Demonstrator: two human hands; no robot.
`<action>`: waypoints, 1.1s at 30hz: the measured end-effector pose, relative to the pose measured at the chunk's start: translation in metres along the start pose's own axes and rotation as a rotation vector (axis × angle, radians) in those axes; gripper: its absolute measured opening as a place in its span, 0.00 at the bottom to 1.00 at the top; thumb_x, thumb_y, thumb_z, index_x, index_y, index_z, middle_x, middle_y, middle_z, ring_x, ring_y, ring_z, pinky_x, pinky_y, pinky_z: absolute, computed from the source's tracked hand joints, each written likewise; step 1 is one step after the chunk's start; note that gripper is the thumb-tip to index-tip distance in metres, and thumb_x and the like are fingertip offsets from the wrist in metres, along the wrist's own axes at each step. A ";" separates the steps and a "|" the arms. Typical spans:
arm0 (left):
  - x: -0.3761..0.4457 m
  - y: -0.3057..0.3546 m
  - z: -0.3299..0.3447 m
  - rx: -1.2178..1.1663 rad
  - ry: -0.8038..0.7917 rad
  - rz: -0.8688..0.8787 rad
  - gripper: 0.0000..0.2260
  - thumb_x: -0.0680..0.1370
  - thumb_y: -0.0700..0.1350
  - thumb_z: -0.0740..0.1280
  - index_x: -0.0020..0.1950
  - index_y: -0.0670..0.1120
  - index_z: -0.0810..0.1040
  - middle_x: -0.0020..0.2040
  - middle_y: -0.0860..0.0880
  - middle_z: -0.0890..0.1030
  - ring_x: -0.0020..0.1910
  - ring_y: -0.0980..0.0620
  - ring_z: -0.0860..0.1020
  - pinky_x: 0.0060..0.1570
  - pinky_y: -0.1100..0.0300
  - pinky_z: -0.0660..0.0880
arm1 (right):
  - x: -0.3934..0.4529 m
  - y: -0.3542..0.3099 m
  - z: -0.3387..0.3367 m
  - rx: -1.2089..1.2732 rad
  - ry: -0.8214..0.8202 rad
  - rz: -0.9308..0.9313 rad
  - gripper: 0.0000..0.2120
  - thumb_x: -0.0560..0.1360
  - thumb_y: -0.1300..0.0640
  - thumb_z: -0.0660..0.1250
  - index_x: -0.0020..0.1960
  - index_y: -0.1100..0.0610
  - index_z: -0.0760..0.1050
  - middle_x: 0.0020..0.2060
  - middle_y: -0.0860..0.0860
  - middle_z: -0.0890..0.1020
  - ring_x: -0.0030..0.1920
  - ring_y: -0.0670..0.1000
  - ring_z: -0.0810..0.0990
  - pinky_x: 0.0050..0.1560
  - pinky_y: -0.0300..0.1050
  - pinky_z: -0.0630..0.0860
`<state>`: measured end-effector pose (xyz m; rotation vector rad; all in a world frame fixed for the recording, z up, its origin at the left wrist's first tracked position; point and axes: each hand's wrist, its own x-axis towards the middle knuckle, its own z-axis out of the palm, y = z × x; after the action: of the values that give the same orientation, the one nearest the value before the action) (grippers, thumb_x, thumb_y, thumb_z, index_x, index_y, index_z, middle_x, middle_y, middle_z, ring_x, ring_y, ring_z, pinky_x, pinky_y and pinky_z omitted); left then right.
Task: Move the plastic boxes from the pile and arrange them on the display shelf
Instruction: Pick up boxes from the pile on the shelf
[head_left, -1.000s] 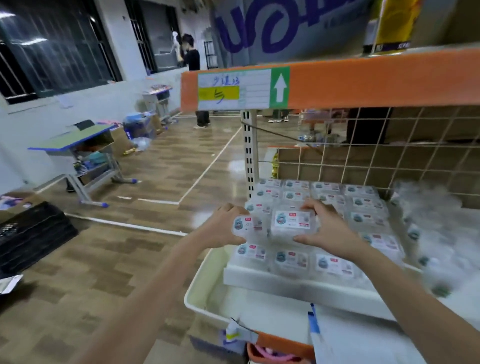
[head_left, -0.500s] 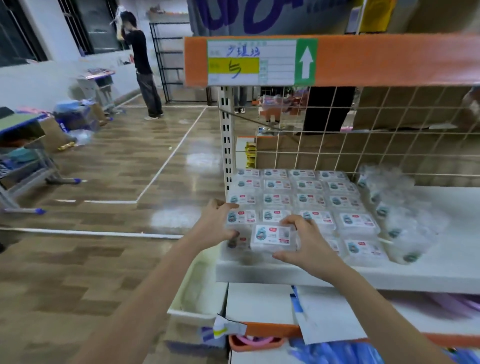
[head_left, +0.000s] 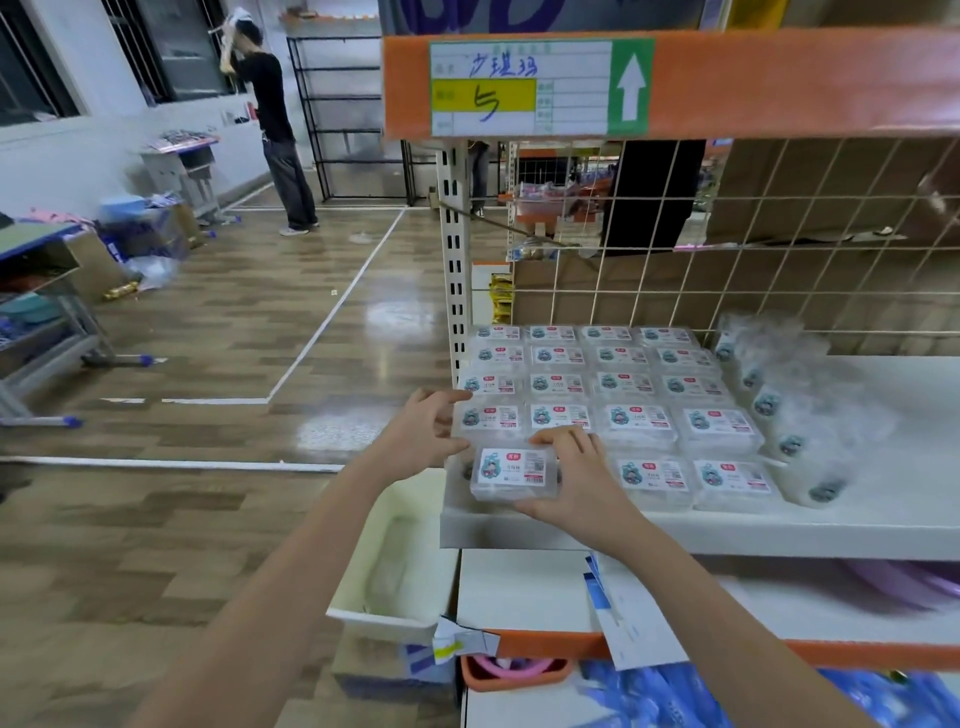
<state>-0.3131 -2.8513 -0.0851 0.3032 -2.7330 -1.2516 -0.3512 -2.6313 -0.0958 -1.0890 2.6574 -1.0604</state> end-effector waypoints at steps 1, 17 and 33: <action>-0.001 -0.001 -0.002 0.004 0.005 -0.003 0.25 0.74 0.39 0.71 0.69 0.49 0.69 0.62 0.49 0.67 0.55 0.53 0.76 0.50 0.68 0.74 | 0.001 -0.001 0.002 0.018 0.007 0.004 0.31 0.66 0.49 0.75 0.64 0.53 0.65 0.55 0.43 0.63 0.61 0.46 0.62 0.60 0.36 0.61; -0.003 -0.003 -0.018 0.051 -0.006 -0.053 0.16 0.78 0.43 0.66 0.66 0.47 0.74 0.51 0.55 0.79 0.46 0.62 0.76 0.39 0.77 0.70 | 0.015 -0.004 0.022 -0.190 0.105 -0.117 0.29 0.68 0.46 0.74 0.64 0.54 0.70 0.61 0.51 0.68 0.61 0.52 0.63 0.66 0.41 0.58; 0.069 0.108 0.035 0.838 -0.131 0.304 0.21 0.80 0.57 0.55 0.71 0.50 0.68 0.69 0.47 0.70 0.68 0.47 0.67 0.66 0.52 0.66 | 0.042 0.025 -0.099 -0.586 -0.118 -0.016 0.23 0.79 0.48 0.59 0.72 0.53 0.61 0.70 0.51 0.65 0.68 0.52 0.66 0.62 0.45 0.65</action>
<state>-0.4016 -2.7727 -0.0246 -0.1377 -3.1039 -0.0126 -0.4286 -2.5892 -0.0294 -1.2009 2.9327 -0.1906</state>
